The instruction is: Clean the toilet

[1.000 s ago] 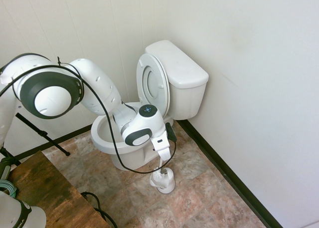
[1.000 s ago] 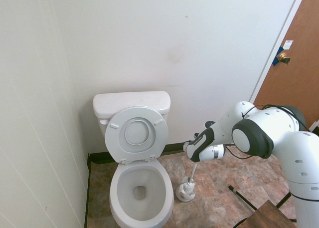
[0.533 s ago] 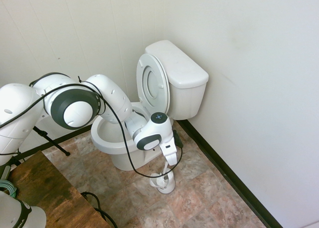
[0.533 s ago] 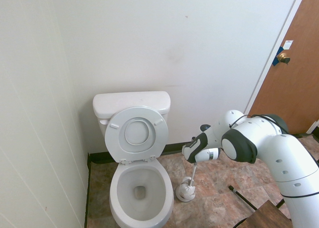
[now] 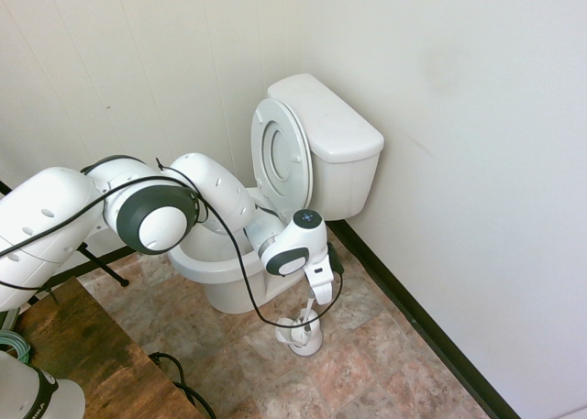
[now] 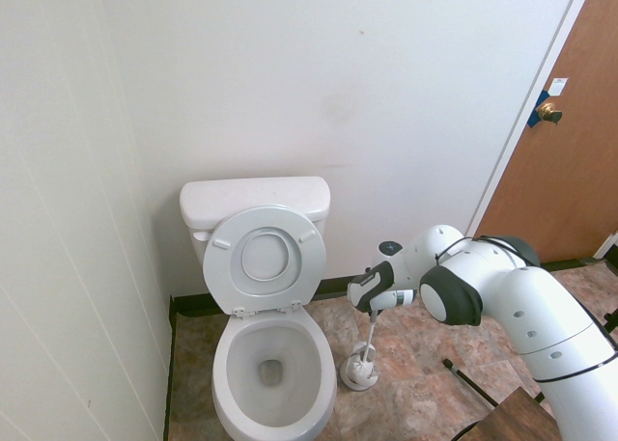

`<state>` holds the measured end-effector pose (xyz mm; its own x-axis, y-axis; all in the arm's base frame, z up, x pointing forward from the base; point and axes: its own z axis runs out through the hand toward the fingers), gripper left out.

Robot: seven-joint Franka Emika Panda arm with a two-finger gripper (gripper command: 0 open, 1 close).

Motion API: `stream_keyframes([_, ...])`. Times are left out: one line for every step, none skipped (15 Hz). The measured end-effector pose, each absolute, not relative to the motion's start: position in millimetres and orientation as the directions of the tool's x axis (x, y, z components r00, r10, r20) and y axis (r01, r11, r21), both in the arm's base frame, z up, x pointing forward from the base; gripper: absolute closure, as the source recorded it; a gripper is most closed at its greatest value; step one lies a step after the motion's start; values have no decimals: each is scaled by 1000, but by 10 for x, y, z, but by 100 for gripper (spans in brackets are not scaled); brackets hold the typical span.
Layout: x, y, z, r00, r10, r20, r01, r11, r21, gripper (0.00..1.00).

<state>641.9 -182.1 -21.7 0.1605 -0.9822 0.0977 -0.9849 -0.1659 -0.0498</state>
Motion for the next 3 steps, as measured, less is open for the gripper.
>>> stream_keyframes([6445, -1841, -245, 156, -983, 93, -986, -161, -46, 100])
stream_keyframes([6479, -1854, -253, 149, -985, 88, -987, -154, -43, 100])
stream_keyframes([6509, -1864, -259, 144, -986, 82, -988, -148, -36, 100])
